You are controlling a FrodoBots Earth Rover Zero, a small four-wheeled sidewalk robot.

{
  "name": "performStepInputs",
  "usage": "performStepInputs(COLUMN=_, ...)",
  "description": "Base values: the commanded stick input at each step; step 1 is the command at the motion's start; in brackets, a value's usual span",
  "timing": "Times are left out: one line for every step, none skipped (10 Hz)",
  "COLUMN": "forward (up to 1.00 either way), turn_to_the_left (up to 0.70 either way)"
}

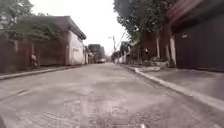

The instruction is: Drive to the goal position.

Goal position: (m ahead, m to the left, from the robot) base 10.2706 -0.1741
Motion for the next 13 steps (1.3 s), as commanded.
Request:
performStepInputs(forward=1.0, turn_to_the_left=0.0)
performStepInputs(forward=1.0, turn_to_the_left=0.0)
performStepInputs(forward=1.0, turn_to_the_left=0.0)
performStepInputs(forward=1.0, turn_to_the_left=0.0)
performStepInputs(forward=1.0, turn_to_the_left=0.0)
performStepInputs(forward=1.0, turn_to_the_left=0.0)
performStepInputs(forward=1.0, turn_to_the_left=0.0)
performStepInputs(forward=1.0, turn_to_the_left=0.0)
performStepInputs(forward=1.0, turn_to_the_left=0.0)
performStepInputs(forward=1.0, turn_to_the_left=0.0)
performStepInputs(forward=1.0, turn_to_the_left=0.0)
performStepInputs(forward=1.0, turn_to_the_left=0.0)
performStepInputs(forward=1.0, turn_to_the_left=0.0)
